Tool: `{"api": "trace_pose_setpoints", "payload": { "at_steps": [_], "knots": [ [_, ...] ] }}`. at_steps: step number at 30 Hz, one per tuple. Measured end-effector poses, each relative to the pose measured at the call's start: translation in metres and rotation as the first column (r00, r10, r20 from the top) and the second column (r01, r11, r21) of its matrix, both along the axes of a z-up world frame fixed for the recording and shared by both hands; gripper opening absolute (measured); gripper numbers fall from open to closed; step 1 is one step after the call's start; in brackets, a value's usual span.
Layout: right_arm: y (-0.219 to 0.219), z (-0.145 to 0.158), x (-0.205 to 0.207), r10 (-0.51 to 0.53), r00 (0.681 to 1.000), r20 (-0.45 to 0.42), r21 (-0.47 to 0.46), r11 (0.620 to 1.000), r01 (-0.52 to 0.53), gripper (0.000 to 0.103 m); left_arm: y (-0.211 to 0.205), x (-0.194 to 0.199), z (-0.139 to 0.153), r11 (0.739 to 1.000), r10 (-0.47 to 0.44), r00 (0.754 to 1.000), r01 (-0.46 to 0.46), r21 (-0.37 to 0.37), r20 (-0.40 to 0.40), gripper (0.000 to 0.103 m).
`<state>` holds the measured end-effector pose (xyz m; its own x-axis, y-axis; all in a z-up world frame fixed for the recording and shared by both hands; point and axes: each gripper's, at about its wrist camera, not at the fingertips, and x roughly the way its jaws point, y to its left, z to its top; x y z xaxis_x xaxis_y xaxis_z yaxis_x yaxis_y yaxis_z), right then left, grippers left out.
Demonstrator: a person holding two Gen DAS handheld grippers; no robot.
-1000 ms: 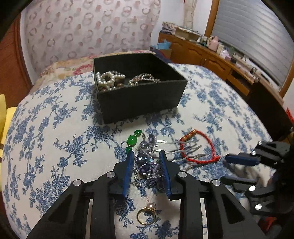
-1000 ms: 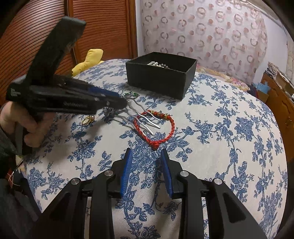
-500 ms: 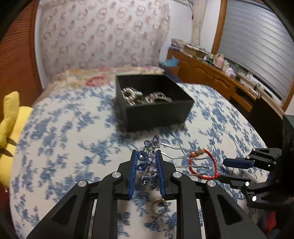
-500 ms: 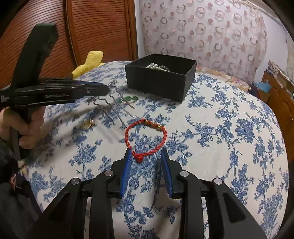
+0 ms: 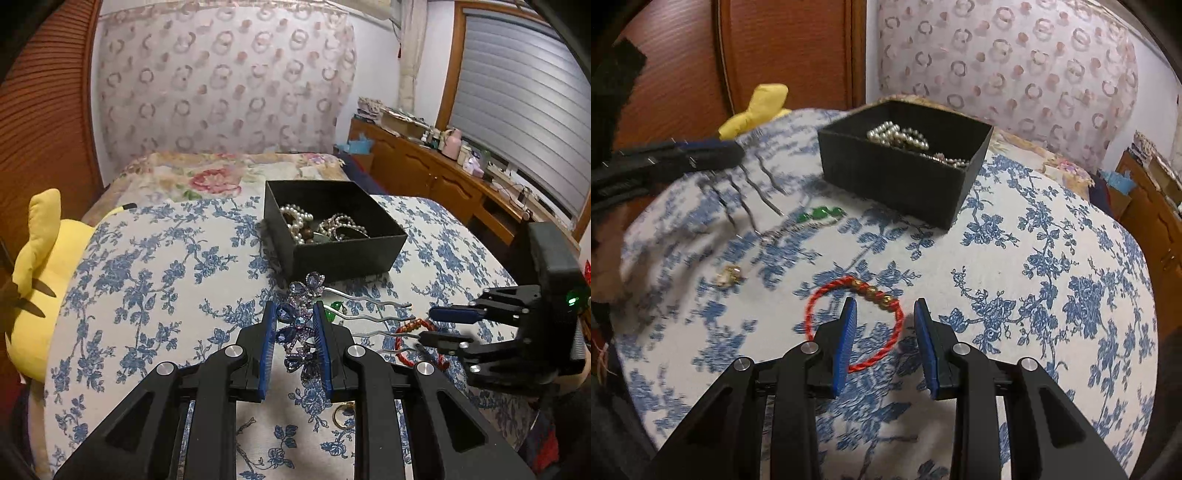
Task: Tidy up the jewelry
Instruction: 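Lower the brooch into the box with left tool while right tool drops the red bracelet and hair pins in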
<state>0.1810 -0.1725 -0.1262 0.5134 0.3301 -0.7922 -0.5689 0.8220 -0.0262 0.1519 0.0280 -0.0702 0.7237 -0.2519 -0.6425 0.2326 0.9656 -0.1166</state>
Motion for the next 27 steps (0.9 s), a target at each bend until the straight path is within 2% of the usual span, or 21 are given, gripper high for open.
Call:
{"api": "trace_pose_setpoints", "payload": {
  "at_steps": [4, 9, 18, 27],
  "knots": [
    [0.002, -0.002, 0.000, 0.021, 1.000, -0.001, 0.004, 1.000, -0.021, 0.004, -0.002, -0.002, 0.005, 1.000, -0.002, 1.000, 0.002, 0.007, 0.014, 0.019],
    [0.001, 0.003, -0.001, 0.021, 0.999, 0.025, 0.000, 1.000, -0.021, 0.003, -0.002, -0.001, 0.010, 1.000, -0.005, 1.000, 0.005, 0.009, 0.025, 0.019],
    [-0.011, 0.053, 0.008, -0.010, 0.990, 0.143, 0.084, 0.996, -0.002, 0.003, -0.005, 0.012, 0.021, 1.000, -0.013, 0.999, 0.012, 0.006, 0.048, 0.019],
    [-0.009, 0.071, 0.055, -0.036, 0.983, 0.183, 0.113, 0.994, 0.016, 0.003, -0.011, 0.041, 0.024, 1.000, -0.013, 0.999, 0.013, 0.007, 0.044, 0.019]
  ]
}}
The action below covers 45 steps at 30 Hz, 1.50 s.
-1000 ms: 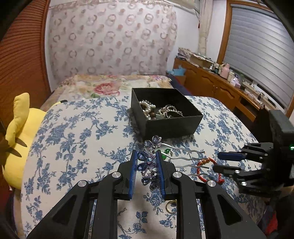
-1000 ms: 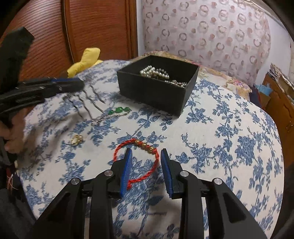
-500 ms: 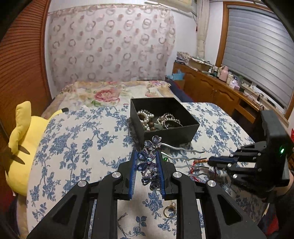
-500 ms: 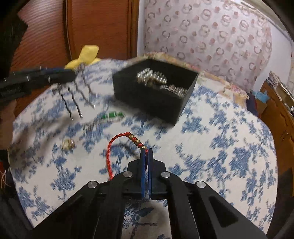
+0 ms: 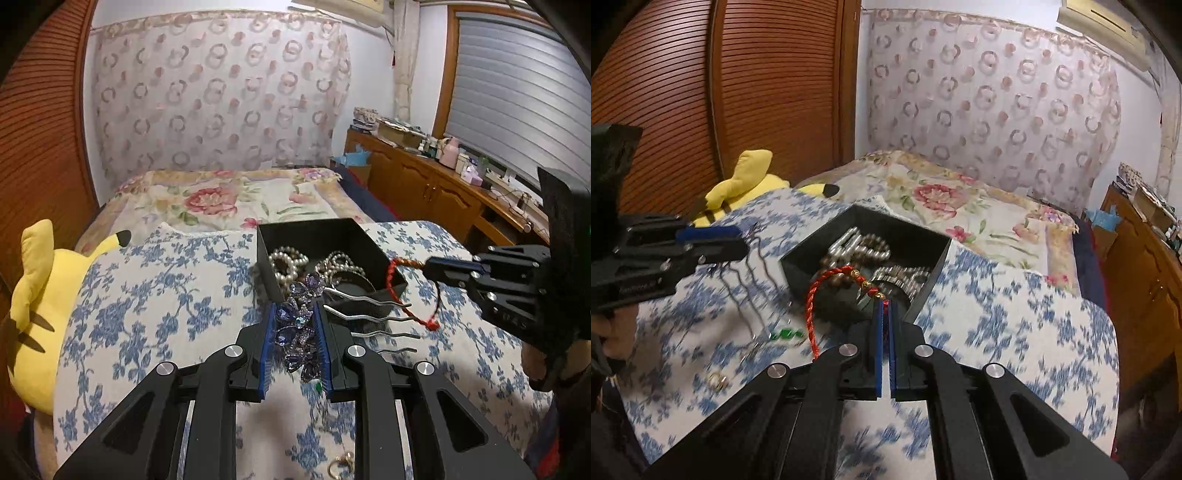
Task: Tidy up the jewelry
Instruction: 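Lower the brooch into the box with left tool while right tool drops the red bracelet and hair pins in, then open both tools and withdraw from the box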
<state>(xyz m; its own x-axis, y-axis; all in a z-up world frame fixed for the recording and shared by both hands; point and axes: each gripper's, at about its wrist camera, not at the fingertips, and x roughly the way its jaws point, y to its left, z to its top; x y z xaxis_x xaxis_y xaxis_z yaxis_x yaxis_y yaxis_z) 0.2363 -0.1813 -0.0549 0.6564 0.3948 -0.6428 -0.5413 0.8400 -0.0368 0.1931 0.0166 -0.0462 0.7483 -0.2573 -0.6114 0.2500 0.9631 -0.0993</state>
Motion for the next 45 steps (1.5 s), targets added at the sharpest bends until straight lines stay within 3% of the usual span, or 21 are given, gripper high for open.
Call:
{"api": "trace_pose_setpoints", "payload": {
  "at_steps": [10, 18, 21, 25, 38, 40, 44, 45],
  "knots": [
    [0.015, -0.008, 0.071, -0.005, 1.000, -0.030, 0.007, 1.000, 0.005, 0.003, 0.000, 0.035, 0.002, 1.000, 0.013, 1.000, -0.013, -0.001, -0.014, 0.019],
    [0.018, -0.024, 0.101, 0.007, 0.998, -0.069, 0.016, 1.000, -0.006, 0.004, -0.009, 0.060, -0.003, 1.000, 0.004, 0.999, -0.004, 0.012, -0.035, 0.019],
    [0.016, -0.026, 0.104, 0.016, 0.997, -0.079, 0.034, 0.999, -0.013, 0.004, -0.012, 0.066, -0.006, 1.000, -0.003, 0.999, 0.003, 0.013, -0.044, 0.019],
    [0.010, -0.021, 0.102, 0.029, 0.997, -0.065, 0.070, 0.997, -0.025, 0.023, -0.017, 0.071, -0.009, 1.000, -0.013, 0.999, 0.014, 0.017, -0.051, 0.019],
    [-0.022, -0.004, 0.087, -0.029, 0.999, -0.038, 0.104, 0.994, 0.032, 0.023, -0.034, 0.083, -0.015, 0.999, -0.041, 0.997, 0.043, 0.023, -0.066, 0.020],
    [-0.023, -0.005, 0.081, -0.028, 0.999, -0.038, 0.098, 0.995, 0.031, 0.023, -0.035, 0.084, -0.015, 0.999, -0.039, 0.997, 0.040, 0.021, -0.068, 0.030],
    [-0.027, -0.006, 0.066, -0.027, 0.999, -0.042, 0.105, 0.994, 0.031, 0.023, -0.034, 0.080, -0.013, 0.999, -0.032, 0.997, 0.033, 0.024, -0.070, 0.035],
    [-0.028, -0.006, 0.062, -0.028, 0.999, -0.043, 0.107, 0.994, 0.033, 0.023, -0.033, 0.077, -0.012, 0.999, -0.026, 0.997, 0.027, 0.024, -0.069, 0.042]
  ]
}}
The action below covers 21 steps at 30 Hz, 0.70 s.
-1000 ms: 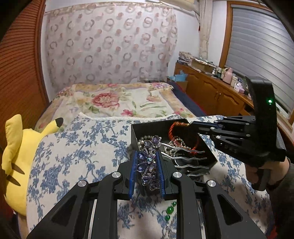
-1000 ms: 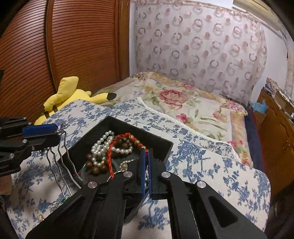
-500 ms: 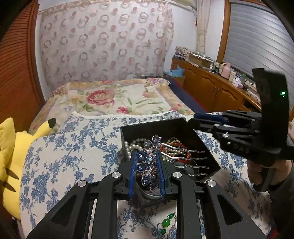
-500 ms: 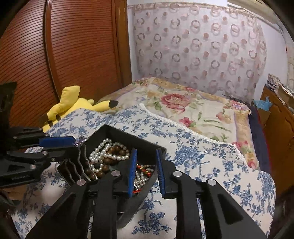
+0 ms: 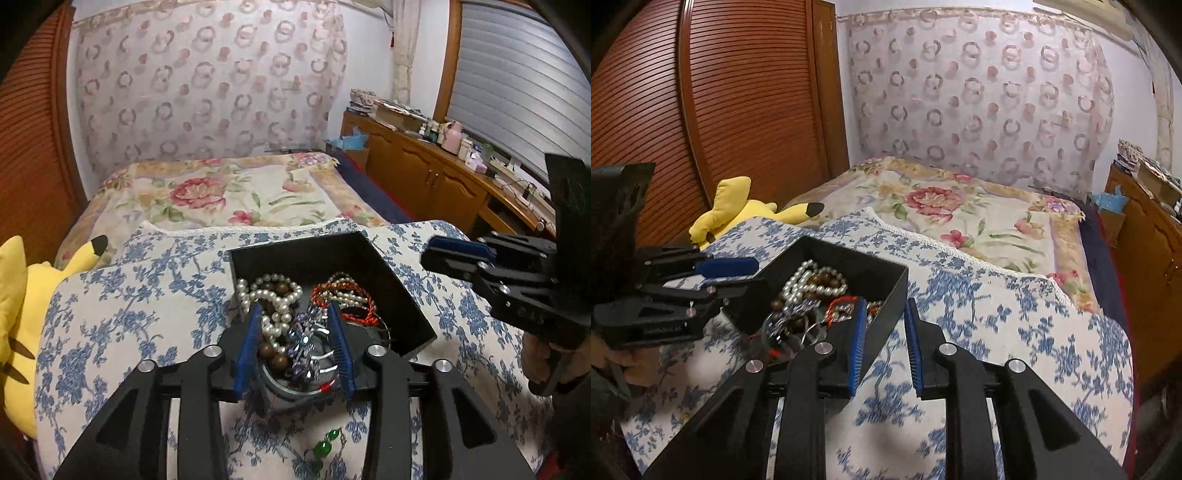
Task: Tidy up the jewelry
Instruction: 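Open both tools and withdraw from the box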
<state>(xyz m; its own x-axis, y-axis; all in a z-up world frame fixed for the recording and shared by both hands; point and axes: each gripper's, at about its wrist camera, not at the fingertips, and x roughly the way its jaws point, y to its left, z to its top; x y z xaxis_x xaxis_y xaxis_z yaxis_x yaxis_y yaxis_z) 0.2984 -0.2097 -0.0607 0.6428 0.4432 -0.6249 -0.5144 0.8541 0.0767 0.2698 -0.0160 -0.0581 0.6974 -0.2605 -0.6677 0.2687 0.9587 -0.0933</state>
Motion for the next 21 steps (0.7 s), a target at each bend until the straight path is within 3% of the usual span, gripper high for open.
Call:
{"api": "trace_pose_setpoints", "payload": {
  "at_steps": [1, 4, 8, 14, 17, 21],
  "knots": [
    [-0.001, 0.000, -0.004, 0.000, 1.000, -0.002, 0.003, 1.000, 0.000, 0.023, 0.002, -0.005, 0.001, 1.000, 0.004, 1.000, -0.004, -0.003, 0.001, 0.049],
    [-0.003, 0.001, -0.021, 0.007, 1.000, -0.014, 0.012, 1.000, -0.007, 0.023, 0.010, -0.019, 0.001, 1.000, 0.006, 1.000, -0.006, 0.000, -0.009, 0.058],
    [-0.001, -0.001, -0.043, 0.023, 1.000, -0.020, 0.008, 1.000, -0.023, 0.023, 0.021, -0.035, 0.001, 1.000, 0.005, 0.999, -0.006, -0.013, -0.032, 0.059],
    [0.002, -0.011, -0.064, 0.054, 0.997, -0.057, 0.005, 0.999, -0.054, 0.024, 0.035, -0.058, -0.010, 1.000, 0.006, 0.997, -0.004, 0.026, -0.072, 0.065],
    [0.009, -0.019, -0.073, 0.074, 0.994, -0.079, 0.001, 0.997, -0.075, 0.033, 0.040, -0.071, -0.022, 0.999, 0.009, 0.995, -0.005, 0.043, -0.103, 0.066],
    [0.022, -0.022, -0.082, 0.101, 0.993, -0.065, -0.027, 0.994, -0.103, 0.033, 0.039, -0.093, -0.039, 0.999, 0.011, 0.989, -0.005, 0.041, -0.149, 0.066]
  ]
}}
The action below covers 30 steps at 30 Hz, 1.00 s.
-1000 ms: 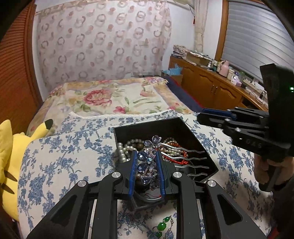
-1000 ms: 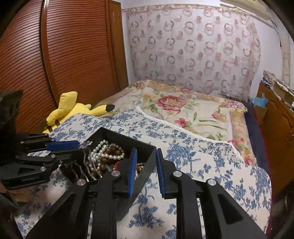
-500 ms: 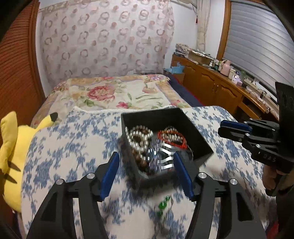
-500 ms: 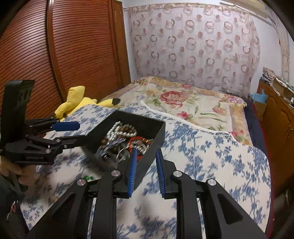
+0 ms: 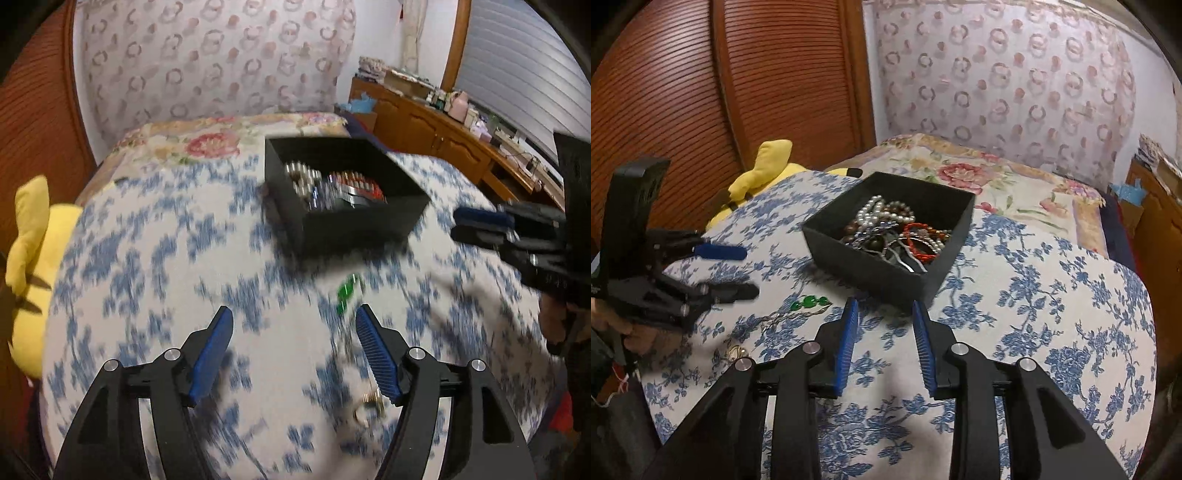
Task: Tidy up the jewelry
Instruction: 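Open both tools and withdraw from the box, then grasp the gold ring with left tool while right tool grasps the green bead chain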
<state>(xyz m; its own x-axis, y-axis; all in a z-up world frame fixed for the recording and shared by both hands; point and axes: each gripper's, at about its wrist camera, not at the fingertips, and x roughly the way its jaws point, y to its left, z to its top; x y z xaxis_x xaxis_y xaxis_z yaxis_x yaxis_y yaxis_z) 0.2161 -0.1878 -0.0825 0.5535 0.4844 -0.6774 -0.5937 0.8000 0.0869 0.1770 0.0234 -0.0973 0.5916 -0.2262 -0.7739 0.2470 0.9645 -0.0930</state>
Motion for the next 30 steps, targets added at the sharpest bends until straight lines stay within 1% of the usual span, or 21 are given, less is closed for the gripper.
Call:
{"api": "trace_pose_setpoints", "payload": {
  "at_steps": [3, 7, 12, 14, 16, 18, 20, 22, 23, 25, 30],
  "knots": [
    [0.002, 0.000, -0.005, 0.004, 1.000, -0.008, 0.006, 1.000, -0.004, 0.033, -0.005, -0.017, -0.006, 1.000, -0.008, 1.000, 0.008, -0.004, -0.019, 0.066],
    [0.000, -0.004, -0.010, 0.000, 1.000, -0.022, -0.005, 1.000, 0.000, 0.033, -0.013, -0.036, -0.009, 0.999, -0.038, 0.999, 0.038, -0.005, -0.023, 0.066],
    [0.001, -0.011, -0.016, -0.006, 0.999, -0.037, -0.012, 1.000, 0.006, 0.033, -0.024, -0.045, -0.012, 0.997, -0.078, 0.997, 0.079, 0.015, -0.021, 0.066],
    [0.002, -0.013, -0.018, -0.008, 0.999, -0.042, -0.014, 1.000, 0.007, 0.033, -0.029, -0.046, -0.016, 0.995, -0.093, 0.995, 0.094, 0.017, -0.029, 0.061],
    [0.003, -0.014, -0.018, -0.008, 0.999, -0.044, -0.016, 1.000, 0.007, 0.033, -0.033, -0.046, -0.018, 0.994, -0.105, 0.994, 0.105, 0.024, -0.035, 0.051],
    [0.005, -0.014, -0.019, -0.006, 0.999, -0.048, -0.013, 1.000, 0.006, 0.033, -0.037, -0.048, -0.019, 0.992, -0.116, 0.993, 0.117, 0.052, -0.022, 0.049],
    [0.007, -0.013, -0.020, 0.000, 0.999, -0.048, -0.016, 1.000, -0.001, 0.033, -0.039, -0.049, -0.019, 0.990, -0.117, 0.993, 0.117, 0.074, -0.009, 0.043],
    [0.011, -0.015, -0.019, 0.007, 0.999, -0.050, -0.020, 1.000, -0.008, 0.033, -0.040, -0.051, -0.018, 0.989, -0.119, 0.993, 0.119, 0.085, -0.002, 0.019],
    [0.012, -0.016, -0.019, 0.010, 0.999, -0.052, -0.020, 1.000, -0.011, 0.033, -0.039, -0.052, -0.018, 0.989, -0.121, 0.993, 0.121, 0.083, -0.001, 0.018],
    [0.016, -0.017, -0.018, 0.020, 0.998, -0.059, -0.019, 1.000, -0.021, 0.033, -0.034, -0.052, -0.017, 0.991, -0.124, 0.992, 0.125, 0.054, -0.008, 0.018],
    [0.033, -0.021, -0.012, 0.052, 0.996, -0.078, -0.010, 0.999, -0.053, 0.033, -0.017, -0.048, -0.016, 0.996, -0.080, 0.997, 0.080, 0.027, -0.001, 0.018]
  ]
}}
